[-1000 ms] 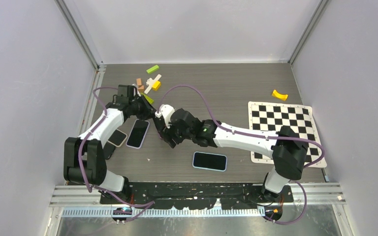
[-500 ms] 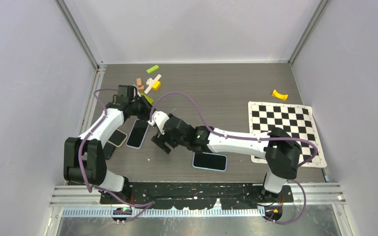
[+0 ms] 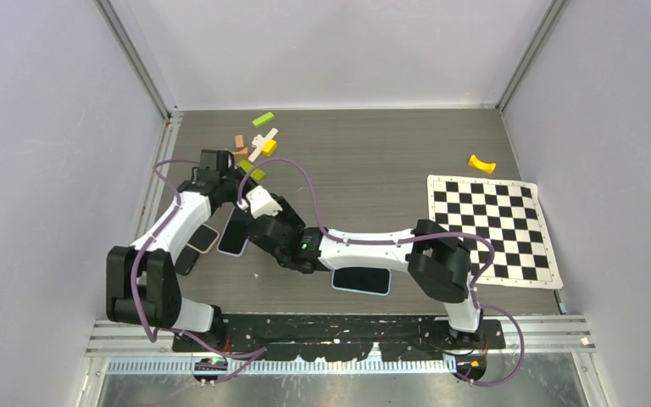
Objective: Take the phone out of the phone case
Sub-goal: Remove the phone case from the phone.
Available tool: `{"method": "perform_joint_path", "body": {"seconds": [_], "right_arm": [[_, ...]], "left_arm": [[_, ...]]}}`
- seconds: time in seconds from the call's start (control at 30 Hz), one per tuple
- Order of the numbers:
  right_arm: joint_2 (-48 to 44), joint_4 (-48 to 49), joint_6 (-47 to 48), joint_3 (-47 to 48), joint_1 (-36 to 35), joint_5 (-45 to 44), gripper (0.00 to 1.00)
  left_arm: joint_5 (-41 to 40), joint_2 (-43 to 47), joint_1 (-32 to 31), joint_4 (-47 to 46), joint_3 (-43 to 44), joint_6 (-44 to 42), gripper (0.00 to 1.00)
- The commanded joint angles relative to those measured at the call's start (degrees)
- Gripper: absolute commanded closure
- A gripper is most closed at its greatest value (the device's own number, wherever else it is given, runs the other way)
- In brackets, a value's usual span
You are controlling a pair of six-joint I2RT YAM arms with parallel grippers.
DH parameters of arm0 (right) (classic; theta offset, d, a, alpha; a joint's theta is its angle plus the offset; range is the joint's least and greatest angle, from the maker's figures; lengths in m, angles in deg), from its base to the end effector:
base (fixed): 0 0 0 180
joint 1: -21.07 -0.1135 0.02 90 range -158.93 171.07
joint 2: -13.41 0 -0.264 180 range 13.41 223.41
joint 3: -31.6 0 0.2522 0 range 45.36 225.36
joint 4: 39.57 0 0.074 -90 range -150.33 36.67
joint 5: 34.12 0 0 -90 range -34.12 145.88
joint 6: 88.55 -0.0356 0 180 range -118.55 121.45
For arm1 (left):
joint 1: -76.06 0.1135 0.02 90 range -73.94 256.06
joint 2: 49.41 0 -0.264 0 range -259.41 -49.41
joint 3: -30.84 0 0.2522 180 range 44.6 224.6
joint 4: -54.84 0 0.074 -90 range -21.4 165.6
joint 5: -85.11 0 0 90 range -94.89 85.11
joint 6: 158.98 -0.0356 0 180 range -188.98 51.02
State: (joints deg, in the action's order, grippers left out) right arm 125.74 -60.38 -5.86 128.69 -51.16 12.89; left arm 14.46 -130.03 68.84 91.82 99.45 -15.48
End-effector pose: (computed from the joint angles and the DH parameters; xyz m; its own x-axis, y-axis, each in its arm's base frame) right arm 0.1588 0.4159 0.2325 -0.2454 -0.4607 -0.8530 -0.5012 0.8135 -0.2951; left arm 0.2904 -0.0487 0.2403 -0.7140 -0.6741 -0.1893 -0.4029 0.6168 -0.6762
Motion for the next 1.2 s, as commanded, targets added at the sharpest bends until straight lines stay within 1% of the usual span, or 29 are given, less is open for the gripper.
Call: {"method": "perform_joint_path", "body": {"seconds": [0.0, 0.07, 0.1, 0.23, 0.3, 0.37, 0.43, 0.47, 0.5, 0.53, 0.6, 0.67, 0.7, 0.73, 0.8, 0.83, 0.87, 0.97, 1.0, 1.03, 1.07, 1.13, 1.17], "right_arm": [[1.3, 0.2, -2.7, 5.6, -0.3, -7.9, 0.47], [2.1, -0.9, -2.8, 7.0, -0.2, -8.2, 0.54], [2.3, -1.7, -2.8, 7.9, -0.1, -8.0, 0.56], [3.3, -4.5, -3.6, 9.9, 0.5, -7.0, 0.69], [3.2, -5.3, -4.0, 10.2, 0.8, -6.1, 0.79], [2.9, -5.8, -4.4, 10.2, 1.0, -5.9, 0.94], [2.2, -6.2, -5.1, 10.0, 1.2, -5.9, 0.99], [1.8, -6.3, -5.7, 9.8, 1.3, -5.7, 0.99], [0.8, -6.4, -6.5, 9.1, 1.6, -4.9, 0.99], [0.3, -6.3, -7.0, 8.6, 1.8, -4.3, 0.99], [-1.7, -6.1, -8.6, 6.6, 2.8, -2.3, 0.99], [-4.1, -5.4, -10.5, 4.6, 3.9, 0.4, 0.99], [-6.1, -5.2, -12.2, 3.7, 4.4, 3.0, 1.00], [-7.0, -4.7, -13.2, 2.0, 5.7, 4.4, 1.00], [-10.2, -3.5, -16.8, -1.2, 8.3, 9.6, 0.99], [-12.9, -2.9, -19.6, -2.4, 9.3, 13.7, 1.00], [-13.7, -1.5, -21.2, -4.9, 11.7, 18.0, 1.00], [-18.6, 2.6, -29.3, -10.2, 16.8, 26.0, 1.00], [-19.6, 5.3, -31.3, -12.9, 19.5, 29.8, 1.00], [-21.5, 7.1, -35.5, -14.3, 20.8, 31.7, 1.00], [-23.1, 11.3, -37.8, -17.1, 23.7, 35.6, 1.00], [-24.8, 17.4, -47.3, -21.0, 27.7, 40.6, 0.99], [-25.1, 19.5, -49.7, -22.0, 29.0, 42.5, 0.99]], "left_arm": [[0.3, 2.4, 0.0, -1.2, -0.8, 2.5, 1.00], [0.1, 2.5, 0.0, -1.2, -1.1, 2.5, 1.00], [0.1, 2.5, 0.0, -1.2, -1.3, 2.6, 1.00], [0.7, 2.3, 0.1, -1.6, -1.3, 2.7, 1.00], [1.2, 2.1, 0.0, -1.8, -1.2, 2.7, 1.00], [1.5, 2.0, 0.1, -2.1, -1.0, 2.6, 1.00], [1.6, 1.9, 0.1, -2.3, -0.8, 2.6, 1.00], [1.7, 2.0, 0.1, -2.6, -0.7, 2.8, 1.00], [1.7, 2.3, 0.1, -3.1, -0.8, 3.0, 0.95], [1.7, 2.6, 0.1, -3.4, -0.7, 3.2, 0.84], [1.2, 3.1, 0.2, -4.0, -0.6, 3.5, 0.65], [0.3, 3.6, 0.4, -4.1, -0.1, 3.7, 0.45], [-0.1, 4.0, 0.5, -4.0, 0.1, 3.7, 0.34], [-0.6, 4.2, 0.9, -3.8, 0.4, 3.7, 0.27], [-1.4, 4.9, 1.5, -3.7, 0.7, 3.6, 0.23], [-1.7, 5.2, 1.9, -3.7, 0.7, 3.6, 0.21], [-2.1, 5.6, 2.2, -3.7, 0.7, 3.6, 0.18], [-2.5, 7.1, 2.6, -4.4, 0.4, 3.2, 0.10], [-1.6, 7.8, 2.6, -5.6, -0.2, 3.0, 0.09], [-0.2, 8.5, 2.6, -7.0, -0.9, 2.9, 0.07], [1.5, 9.2, 2.6, -8.5, -1.8, 2.7, 0.07], [7.7, 10.7, 2.3, -13.2, -3.9, 2.1, 0.06], [10.7, 11.0, 1.9, -15.0, -4.8, 2.2, 0.07]]}}
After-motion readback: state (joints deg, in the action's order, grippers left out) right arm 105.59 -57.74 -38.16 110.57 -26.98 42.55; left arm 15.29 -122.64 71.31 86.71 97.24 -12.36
